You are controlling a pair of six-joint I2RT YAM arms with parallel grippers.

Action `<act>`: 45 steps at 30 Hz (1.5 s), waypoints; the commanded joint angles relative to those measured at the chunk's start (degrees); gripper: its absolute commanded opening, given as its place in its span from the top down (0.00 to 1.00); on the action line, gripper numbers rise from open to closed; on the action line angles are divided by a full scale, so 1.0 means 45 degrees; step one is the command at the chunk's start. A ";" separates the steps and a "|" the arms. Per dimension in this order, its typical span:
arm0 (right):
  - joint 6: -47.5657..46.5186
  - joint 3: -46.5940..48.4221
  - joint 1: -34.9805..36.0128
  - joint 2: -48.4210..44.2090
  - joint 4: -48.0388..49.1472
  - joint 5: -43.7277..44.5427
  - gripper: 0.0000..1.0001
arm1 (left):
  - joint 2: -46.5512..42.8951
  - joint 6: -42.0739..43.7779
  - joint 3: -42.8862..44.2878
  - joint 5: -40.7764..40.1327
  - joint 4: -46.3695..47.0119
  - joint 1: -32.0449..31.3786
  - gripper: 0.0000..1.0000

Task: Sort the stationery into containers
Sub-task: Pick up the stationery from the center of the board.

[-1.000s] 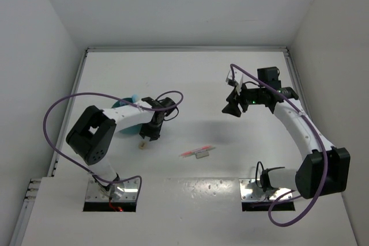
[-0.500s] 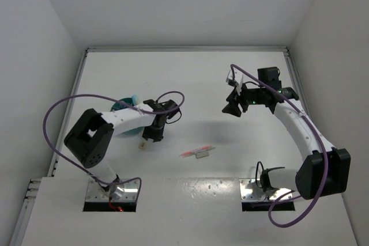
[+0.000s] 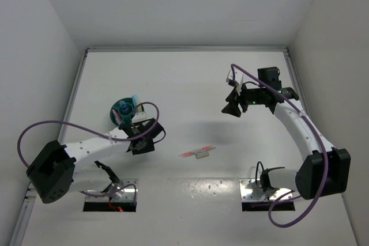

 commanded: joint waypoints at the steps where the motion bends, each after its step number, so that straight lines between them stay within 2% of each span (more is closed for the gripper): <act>1: -0.0300 -0.0023 0.0047 -0.0209 0.0305 -0.0570 0.45 | 0.0098 -0.0598 0.0010 -0.0878 0.0724 0.0116 0.52; 10: -0.0300 -0.0023 0.0047 -0.0209 0.0305 -0.0570 0.45 | 0.0509 -0.0363 0.0010 -0.1952 0.0725 0.0233 0.43; 15: -0.0300 -0.0023 0.0047 -0.0209 0.0305 -0.0570 0.45 | 0.0509 -0.0090 -0.0224 -0.2227 0.1503 0.0233 0.45; 18: -0.0300 -0.0023 0.0047 -0.0209 0.0305 -0.0570 0.45 | 0.0625 0.0027 -0.0576 -0.2344 0.1934 0.0233 0.51; 24: -0.0300 -0.0023 0.0047 -0.0093 0.0305 -0.0570 0.45 | 0.1094 0.0027 -0.0849 -0.2579 0.2346 0.0097 0.51; 27: -0.0300 -0.0023 0.0047 -0.0092 0.0305 -0.0570 0.45 | 0.1328 0.0027 -0.0849 -0.2696 0.2346 0.0096 0.45; 35: -0.0300 -0.0023 0.0047 -0.0092 0.0305 -0.0570 0.45 | 0.1971 0.0262 -0.0849 -0.2950 0.3145 0.0096 0.44; 38: -0.0300 -0.0023 0.0047 -0.0092 0.0305 -0.0570 0.45 | 0.2246 0.0262 -0.0966 -0.2833 0.3323 0.0096 0.47; 41: -0.0300 -0.0023 0.0047 -0.0092 0.0305 -0.0570 0.45 | 0.2247 0.0399 -0.0966 -0.2833 0.3440 0.0096 0.53; 42: -0.0300 -0.0023 0.0047 -0.0092 0.0305 -0.0570 0.45 | 0.2247 0.0399 -0.0966 -0.2717 0.3440 0.0096 0.59; 45: -0.0300 -0.0023 0.0047 -0.0092 0.0305 -0.0570 0.45 | 0.2247 0.0399 -0.0966 -0.2424 0.3440 0.0096 0.63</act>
